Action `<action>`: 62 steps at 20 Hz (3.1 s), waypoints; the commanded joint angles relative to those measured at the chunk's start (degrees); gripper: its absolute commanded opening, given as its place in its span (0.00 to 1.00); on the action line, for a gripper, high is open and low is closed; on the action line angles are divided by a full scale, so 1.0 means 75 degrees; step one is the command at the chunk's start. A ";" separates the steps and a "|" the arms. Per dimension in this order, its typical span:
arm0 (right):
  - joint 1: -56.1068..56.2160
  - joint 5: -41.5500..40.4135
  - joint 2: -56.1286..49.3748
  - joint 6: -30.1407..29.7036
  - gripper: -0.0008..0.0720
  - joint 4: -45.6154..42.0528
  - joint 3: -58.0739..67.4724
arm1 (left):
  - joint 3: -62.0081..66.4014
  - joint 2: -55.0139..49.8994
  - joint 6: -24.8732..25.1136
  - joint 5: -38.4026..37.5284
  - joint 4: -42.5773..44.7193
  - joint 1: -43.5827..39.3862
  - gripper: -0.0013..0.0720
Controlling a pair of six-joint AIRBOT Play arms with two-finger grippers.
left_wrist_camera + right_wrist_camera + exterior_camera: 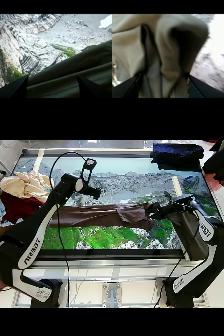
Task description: Fold the shirts.
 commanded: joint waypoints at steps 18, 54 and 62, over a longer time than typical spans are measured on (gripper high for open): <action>0.0933 -0.2544 0.1658 0.1274 0.03 -0.0353 0.3759 | -0.0268 -0.1964 0.1521 -0.0510 -0.3832 -0.1294 0.12; 0.3943 -0.0108 0.0353 0.2906 0.86 -0.3194 0.2229 | -0.1778 0.4468 0.0481 -0.2457 -0.0085 0.3858 0.12; 0.4421 0.1297 -0.0764 0.2104 0.86 0.0070 0.1521 | -0.1836 0.4479 0.0481 -0.2375 -0.0117 0.3853 0.12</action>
